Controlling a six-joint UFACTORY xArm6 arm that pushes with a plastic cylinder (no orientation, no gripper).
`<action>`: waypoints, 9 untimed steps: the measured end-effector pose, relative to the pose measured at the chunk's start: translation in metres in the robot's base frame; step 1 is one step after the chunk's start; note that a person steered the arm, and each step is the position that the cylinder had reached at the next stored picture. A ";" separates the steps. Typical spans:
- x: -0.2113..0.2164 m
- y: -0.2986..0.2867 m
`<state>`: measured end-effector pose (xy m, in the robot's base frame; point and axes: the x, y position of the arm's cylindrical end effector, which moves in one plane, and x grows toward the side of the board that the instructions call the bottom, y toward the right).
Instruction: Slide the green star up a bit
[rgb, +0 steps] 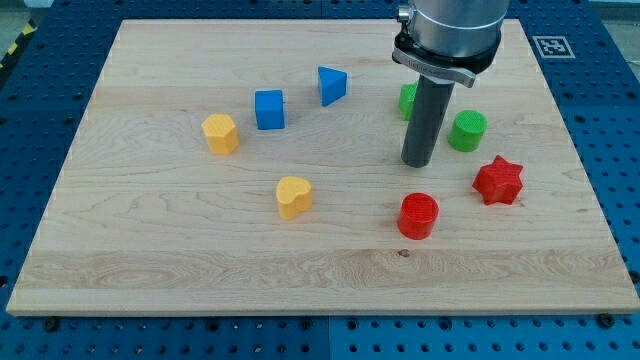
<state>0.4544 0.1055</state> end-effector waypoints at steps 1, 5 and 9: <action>-0.006 0.009; -0.028 0.054; -0.042 -0.017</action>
<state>0.4120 0.0881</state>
